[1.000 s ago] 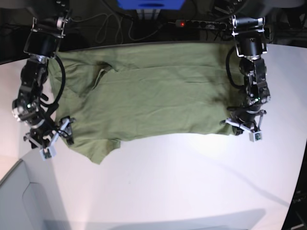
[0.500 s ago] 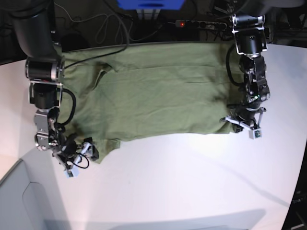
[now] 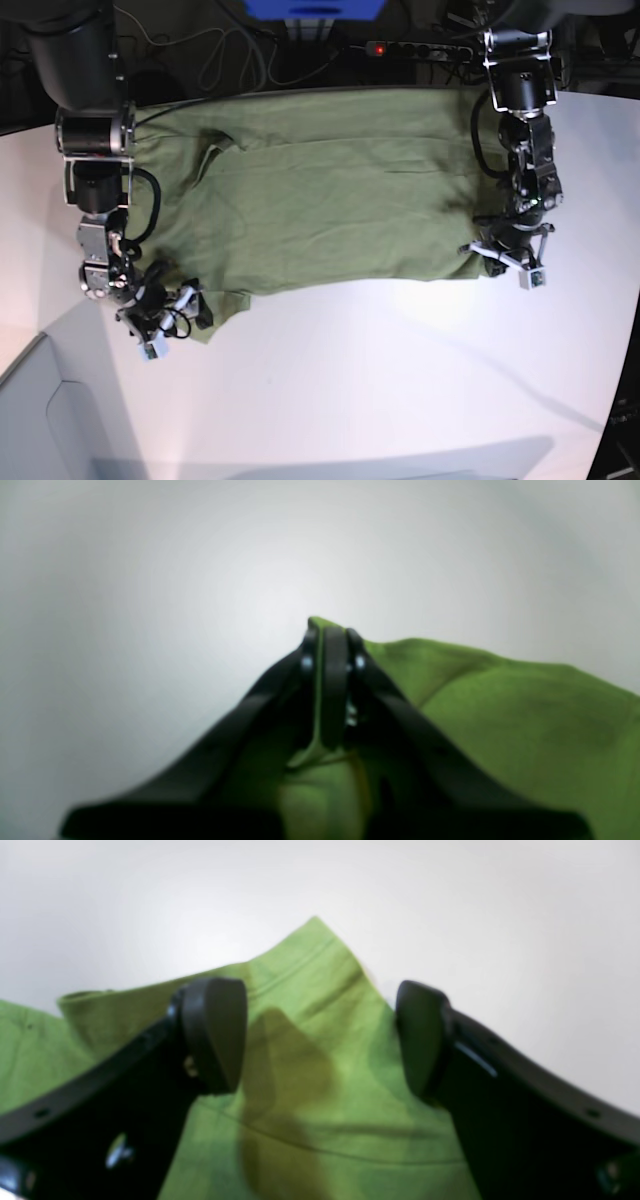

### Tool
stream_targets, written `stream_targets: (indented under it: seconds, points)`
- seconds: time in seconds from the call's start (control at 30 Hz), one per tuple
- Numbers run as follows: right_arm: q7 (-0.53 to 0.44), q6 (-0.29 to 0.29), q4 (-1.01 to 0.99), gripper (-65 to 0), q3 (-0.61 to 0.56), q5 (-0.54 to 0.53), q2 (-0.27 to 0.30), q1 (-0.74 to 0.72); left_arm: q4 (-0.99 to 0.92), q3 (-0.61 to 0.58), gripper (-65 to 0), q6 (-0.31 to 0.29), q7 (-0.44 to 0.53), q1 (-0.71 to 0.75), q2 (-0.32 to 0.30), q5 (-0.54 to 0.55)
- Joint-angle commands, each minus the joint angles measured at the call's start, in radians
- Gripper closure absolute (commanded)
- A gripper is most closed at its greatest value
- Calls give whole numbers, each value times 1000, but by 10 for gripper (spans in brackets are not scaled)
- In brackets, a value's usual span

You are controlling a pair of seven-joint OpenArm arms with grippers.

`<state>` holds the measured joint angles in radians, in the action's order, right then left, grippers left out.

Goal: Fold the T-shirt properly
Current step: 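Lift the hem with both grippers and fold it toward the collar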

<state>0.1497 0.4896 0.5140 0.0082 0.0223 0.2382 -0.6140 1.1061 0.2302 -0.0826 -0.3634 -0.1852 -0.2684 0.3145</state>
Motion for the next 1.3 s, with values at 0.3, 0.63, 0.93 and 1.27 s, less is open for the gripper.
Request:
stream_targets:
  seconds: [0.3, 0.63, 0.93, 1.27]
  points:
    - [-6, -24, 15, 0, 2, -11, 6, -34, 16, 4, 0, 1, 5, -12, -12, 2]
    - [-5, -61, 24, -1, 5, -11, 10, -59, 113, 4, 0, 1, 5, 14, -12, 4]
    - [66, -61, 298, -1, 9, -14, 37, 67, 182, 5, 0, 1, 4, 43, -13, 7]
    - [87, -64, 608, -1, 55, -12, 63, 276, 317, 34, 0, 1, 4, 134, -12, 10]
